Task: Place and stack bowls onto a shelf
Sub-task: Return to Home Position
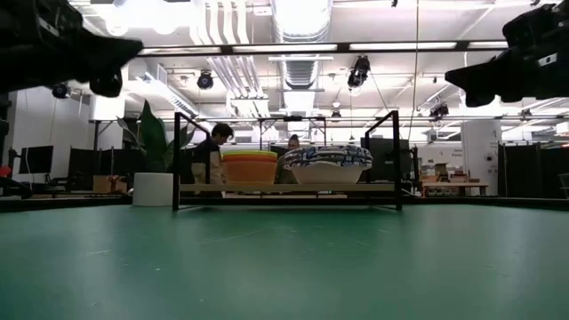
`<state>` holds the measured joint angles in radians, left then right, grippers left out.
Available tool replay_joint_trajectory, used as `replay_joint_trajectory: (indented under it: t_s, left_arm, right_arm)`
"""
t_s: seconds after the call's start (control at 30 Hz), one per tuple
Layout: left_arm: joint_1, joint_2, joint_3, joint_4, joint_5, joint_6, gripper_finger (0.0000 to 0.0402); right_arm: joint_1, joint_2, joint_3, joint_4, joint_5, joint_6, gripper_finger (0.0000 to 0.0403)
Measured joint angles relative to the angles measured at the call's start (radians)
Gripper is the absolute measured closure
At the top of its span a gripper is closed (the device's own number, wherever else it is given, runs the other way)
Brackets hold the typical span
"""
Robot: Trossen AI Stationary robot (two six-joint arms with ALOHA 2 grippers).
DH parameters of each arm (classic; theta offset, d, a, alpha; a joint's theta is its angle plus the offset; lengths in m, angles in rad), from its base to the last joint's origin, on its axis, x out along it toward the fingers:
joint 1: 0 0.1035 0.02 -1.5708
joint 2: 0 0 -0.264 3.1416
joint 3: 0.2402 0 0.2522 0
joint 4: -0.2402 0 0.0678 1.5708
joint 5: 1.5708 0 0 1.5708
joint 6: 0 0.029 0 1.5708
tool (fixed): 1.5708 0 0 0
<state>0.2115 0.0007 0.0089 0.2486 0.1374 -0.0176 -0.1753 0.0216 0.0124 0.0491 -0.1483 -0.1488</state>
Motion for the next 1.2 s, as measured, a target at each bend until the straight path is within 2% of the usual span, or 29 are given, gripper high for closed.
replay_joint_trajectory:
  t_s: [0.2,0.43,0.6,0.87,1.2]
  left_arm:
    - [0.0,0.009,0.001,-0.034,-0.095,-0.033,0.0402]
    - [0.0,0.013,0.001,-0.044,-0.098,-0.043,0.0402]
    - [0.0,0.021,0.002,-0.049,-0.202,-0.036,0.0402]
    - [0.0,0.027,0.008,-0.049,-0.206,-0.034,0.0402]
    - [0.0,0.028,0.009,-0.049,-0.206,-0.033,0.0402]
  right_arm:
    - [0.0,-0.001,0.0,-0.012,0.036,0.021,0.0394]
    - [0.0,0.018,0.0,-0.021,0.046,0.106,0.0394]
    - [0.0,0.037,0.0,-0.023,0.047,0.099,0.0394]
    - [0.0,0.044,-0.001,-0.023,0.046,0.208,0.0394]
    - [0.0,0.046,-0.002,-0.02,0.045,0.191,0.0394]
